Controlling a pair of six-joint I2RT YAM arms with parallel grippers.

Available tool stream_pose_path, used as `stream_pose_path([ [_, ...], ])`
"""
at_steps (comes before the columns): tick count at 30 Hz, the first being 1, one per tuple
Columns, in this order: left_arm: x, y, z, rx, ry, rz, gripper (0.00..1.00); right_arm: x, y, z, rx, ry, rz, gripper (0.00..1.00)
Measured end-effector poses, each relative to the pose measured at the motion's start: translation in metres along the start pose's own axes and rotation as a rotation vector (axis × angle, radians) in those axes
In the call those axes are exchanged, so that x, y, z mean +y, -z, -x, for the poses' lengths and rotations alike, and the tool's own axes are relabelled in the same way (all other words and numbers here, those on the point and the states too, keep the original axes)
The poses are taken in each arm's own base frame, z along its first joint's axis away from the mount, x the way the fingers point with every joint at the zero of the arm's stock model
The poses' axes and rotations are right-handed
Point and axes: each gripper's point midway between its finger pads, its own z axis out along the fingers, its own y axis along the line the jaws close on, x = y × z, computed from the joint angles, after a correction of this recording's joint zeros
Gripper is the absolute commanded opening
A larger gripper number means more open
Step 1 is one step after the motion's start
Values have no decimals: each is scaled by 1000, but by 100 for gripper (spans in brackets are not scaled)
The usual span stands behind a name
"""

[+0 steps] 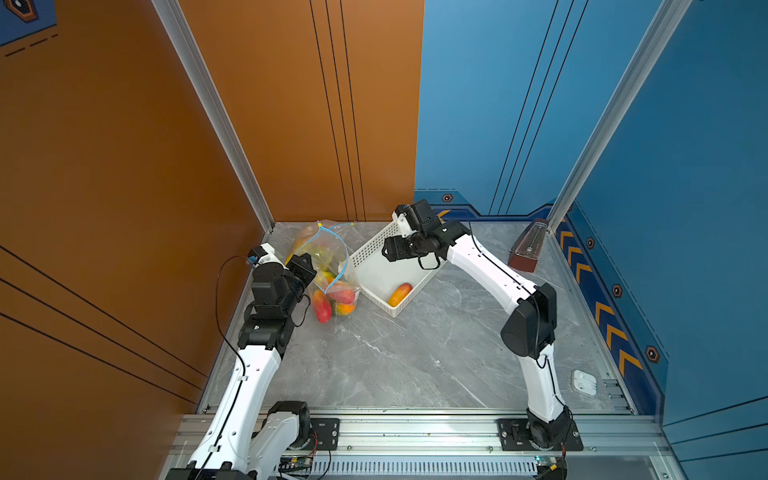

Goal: Place the mango in a zip-top bag and seal the zipper
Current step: Pick up the mango from the basket.

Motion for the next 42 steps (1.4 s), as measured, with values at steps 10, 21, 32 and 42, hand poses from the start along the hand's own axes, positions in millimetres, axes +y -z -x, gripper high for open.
stream_pose_path([
  [10,2,0,3,-10,-6,2,0,-6,-50,-90,286,23,-191,69],
  [21,4,0,5,-17,-3,9,0,-31,-70,-100,319,-97,-248,72],
  [32,8,0,8,-31,-1,12,0,-30,-97,-110,361,-146,-215,73],
  [42,8,0,10,-36,0,9,0,-25,-97,-113,374,-134,-197,39],
])
